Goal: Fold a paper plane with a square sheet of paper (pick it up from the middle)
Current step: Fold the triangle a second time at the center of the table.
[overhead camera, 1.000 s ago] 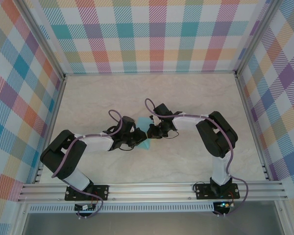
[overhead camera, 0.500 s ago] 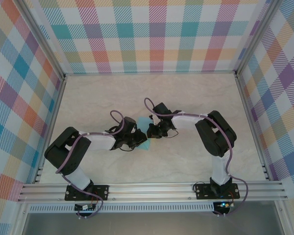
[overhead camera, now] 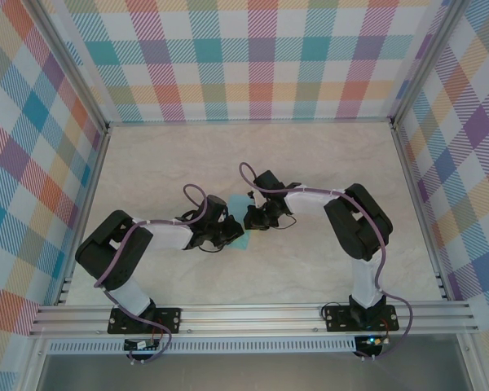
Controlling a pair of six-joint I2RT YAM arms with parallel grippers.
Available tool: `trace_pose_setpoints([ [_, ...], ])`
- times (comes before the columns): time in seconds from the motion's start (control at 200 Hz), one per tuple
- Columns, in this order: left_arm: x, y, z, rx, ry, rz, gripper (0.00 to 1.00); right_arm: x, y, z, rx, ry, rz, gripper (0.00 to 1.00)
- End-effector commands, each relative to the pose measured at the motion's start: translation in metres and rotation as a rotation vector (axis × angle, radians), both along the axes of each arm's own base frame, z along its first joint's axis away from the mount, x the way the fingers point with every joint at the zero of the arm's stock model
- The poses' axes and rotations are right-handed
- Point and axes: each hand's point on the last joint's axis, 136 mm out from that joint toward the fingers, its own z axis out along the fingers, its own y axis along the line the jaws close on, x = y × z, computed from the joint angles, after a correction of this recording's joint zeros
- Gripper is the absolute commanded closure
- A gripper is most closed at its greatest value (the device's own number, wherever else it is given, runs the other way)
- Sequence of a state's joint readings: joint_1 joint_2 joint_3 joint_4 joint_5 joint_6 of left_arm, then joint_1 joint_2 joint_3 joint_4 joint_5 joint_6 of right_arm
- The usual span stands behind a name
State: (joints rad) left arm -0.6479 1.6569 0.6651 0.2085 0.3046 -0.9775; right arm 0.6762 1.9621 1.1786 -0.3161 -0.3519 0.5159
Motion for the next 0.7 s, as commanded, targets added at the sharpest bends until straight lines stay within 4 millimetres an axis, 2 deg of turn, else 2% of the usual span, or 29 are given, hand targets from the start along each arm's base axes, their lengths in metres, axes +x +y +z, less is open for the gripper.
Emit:
trace_pose_setpoints([
  [0.0, -0.003, 0.003, -0.008, 0.038, 0.019, 0.013, 0.9, 0.002, -0.005, -0.009, -0.053, 0.011, -0.019, 0.85],
  [0.165, -0.006, 0.01, -0.015, 0.068, 0.041, 0.034, 0.92, 0.016, -0.005, 0.025, -0.041, -0.072, -0.06, 0.79],
  [0.32, -0.008, 0.014, -0.02, 0.08, 0.058, 0.055, 0.93, 0.022, -0.019, 0.049, -0.056, -0.162, -0.11, 0.75],
  [0.54, -0.008, 0.018, -0.023, 0.092, 0.067, 0.089, 0.94, -0.006, -0.016, 0.04, 0.018, -0.076, -0.066, 0.84],
  [0.695, -0.008, 0.02, -0.023, 0.094, 0.07, 0.113, 0.95, -0.025, -0.005, 0.041, 0.117, 0.002, -0.032, 0.89],
])
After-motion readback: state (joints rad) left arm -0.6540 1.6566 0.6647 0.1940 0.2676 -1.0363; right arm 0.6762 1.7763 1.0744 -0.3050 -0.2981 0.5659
